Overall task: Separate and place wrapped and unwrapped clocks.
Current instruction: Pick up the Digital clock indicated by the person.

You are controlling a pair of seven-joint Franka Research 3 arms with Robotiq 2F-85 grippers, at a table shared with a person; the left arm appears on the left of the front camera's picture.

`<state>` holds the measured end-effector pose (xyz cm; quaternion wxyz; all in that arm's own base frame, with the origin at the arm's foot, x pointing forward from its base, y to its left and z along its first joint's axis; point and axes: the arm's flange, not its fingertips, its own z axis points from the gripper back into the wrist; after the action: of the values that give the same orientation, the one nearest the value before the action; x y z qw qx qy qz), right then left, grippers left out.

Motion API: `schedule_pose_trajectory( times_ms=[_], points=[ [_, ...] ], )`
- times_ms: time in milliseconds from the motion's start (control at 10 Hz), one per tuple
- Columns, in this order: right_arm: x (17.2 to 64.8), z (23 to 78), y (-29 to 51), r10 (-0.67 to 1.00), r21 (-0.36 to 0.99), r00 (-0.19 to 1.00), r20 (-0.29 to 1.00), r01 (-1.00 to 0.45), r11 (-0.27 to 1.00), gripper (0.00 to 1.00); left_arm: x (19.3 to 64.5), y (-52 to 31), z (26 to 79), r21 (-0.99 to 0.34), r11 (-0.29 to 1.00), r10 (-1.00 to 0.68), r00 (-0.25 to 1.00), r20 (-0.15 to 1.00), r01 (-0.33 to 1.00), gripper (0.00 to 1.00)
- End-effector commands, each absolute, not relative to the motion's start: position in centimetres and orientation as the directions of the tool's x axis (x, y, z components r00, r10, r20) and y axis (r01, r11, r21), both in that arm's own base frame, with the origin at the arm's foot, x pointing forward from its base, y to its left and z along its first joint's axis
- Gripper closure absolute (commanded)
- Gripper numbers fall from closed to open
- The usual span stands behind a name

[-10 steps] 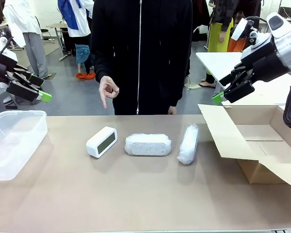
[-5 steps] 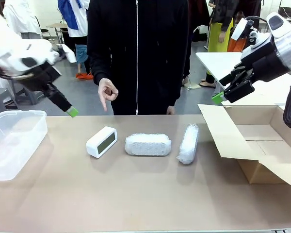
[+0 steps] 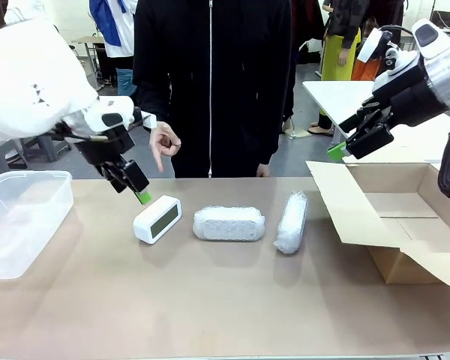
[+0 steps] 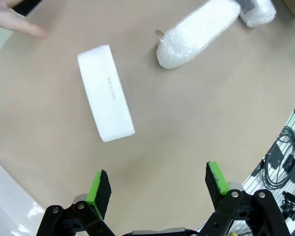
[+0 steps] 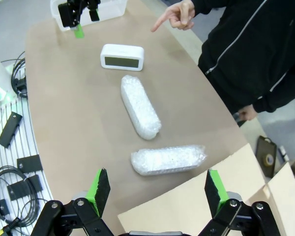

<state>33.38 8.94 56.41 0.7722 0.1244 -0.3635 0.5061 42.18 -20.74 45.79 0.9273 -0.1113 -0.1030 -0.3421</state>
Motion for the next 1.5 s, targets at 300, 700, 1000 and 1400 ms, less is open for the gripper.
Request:
schedule_pose_trajectory(
  times_ms=[300,700,1000,1400],
  points=[
    [33.4,56.3,8.9,0.685,-0.164,0.222,0.694,-0.878,0.45,0.0,45.0,-22.5,40.2,-0.036,0.812,-0.546,0.781,0.304,0.582,0.0],
    [33.4,56.3,8.9,0.685,-0.164,0.222,0.694,-0.878,0.45,0.0,48.9,-23.2,37.2,-0.039,0.852,-0.488,0.82,0.297,0.522,0.0],
    [33.4,56.3,8.9,0.685,-0.164,0.222,0.694,-0.878,0.45,0.0,50.0,-24.1,36.3,-0.038,0.844,-0.511,0.824,0.244,0.535,0.0],
    [33.4,56.3,8.9,0.685,-0.164,0.222,0.694,-0.878,0.45,0.0,50.0,-24.8,35.5,-0.027,0.844,-0.524,0.835,0.166,0.535,0.0]
  ],
)
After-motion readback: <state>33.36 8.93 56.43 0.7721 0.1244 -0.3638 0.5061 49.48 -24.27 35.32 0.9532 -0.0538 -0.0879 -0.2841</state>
